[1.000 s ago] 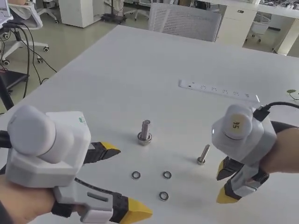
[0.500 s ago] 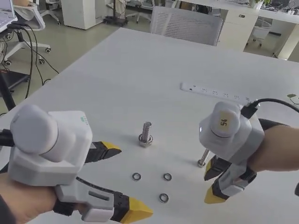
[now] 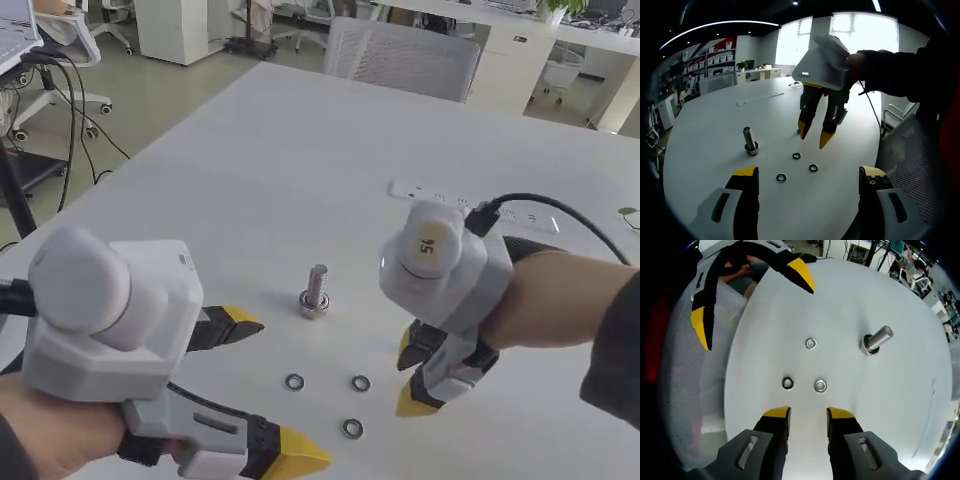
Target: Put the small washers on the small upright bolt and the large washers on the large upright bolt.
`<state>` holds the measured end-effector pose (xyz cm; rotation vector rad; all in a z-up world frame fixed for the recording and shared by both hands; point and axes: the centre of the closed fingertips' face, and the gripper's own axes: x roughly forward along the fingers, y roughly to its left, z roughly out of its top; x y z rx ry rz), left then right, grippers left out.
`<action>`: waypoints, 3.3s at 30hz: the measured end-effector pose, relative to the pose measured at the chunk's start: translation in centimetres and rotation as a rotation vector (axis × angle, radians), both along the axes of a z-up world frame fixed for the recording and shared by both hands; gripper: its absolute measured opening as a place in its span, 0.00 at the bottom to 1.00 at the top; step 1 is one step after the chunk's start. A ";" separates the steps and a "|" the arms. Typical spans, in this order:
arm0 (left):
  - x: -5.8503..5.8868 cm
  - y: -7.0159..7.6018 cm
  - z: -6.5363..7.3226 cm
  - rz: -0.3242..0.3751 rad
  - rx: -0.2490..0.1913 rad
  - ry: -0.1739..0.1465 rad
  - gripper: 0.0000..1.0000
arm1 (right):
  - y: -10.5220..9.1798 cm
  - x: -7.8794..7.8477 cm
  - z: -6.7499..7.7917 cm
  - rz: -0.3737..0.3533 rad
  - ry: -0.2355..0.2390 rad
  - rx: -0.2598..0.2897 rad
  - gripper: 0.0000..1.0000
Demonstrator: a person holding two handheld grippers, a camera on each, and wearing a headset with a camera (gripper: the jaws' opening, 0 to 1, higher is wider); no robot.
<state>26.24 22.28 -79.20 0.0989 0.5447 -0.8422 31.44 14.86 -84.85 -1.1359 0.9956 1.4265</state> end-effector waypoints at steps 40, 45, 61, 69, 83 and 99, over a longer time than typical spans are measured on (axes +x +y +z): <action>0.1 0.1 -0.1 0.003 -0.002 0.001 0.81 | 2.6 1.6 -3.1 0.051 -0.024 -0.024 0.20; 0.3 0.1 0.0 0.005 -0.002 0.001 0.81 | 2.6 1.5 -3.0 0.065 -0.033 -0.030 0.19; 0.7 0.0 0.0 0.006 -0.001 0.002 0.81 | 2.6 1.9 -3.1 0.079 -0.037 -0.026 0.15; 0.7 0.0 -0.1 0.006 -0.001 0.003 0.81 | 2.5 1.9 -3.1 0.089 -0.038 -0.031 0.14; 0.6 -0.1 -0.1 0.003 -0.001 0.003 0.81 | 2.0 1.9 -3.0 0.087 -0.039 -0.039 0.14; 0.3 -0.4 -0.2 -0.008 0.001 0.004 0.80 | -0.4 1.7 -2.4 0.037 -0.024 -0.047 0.14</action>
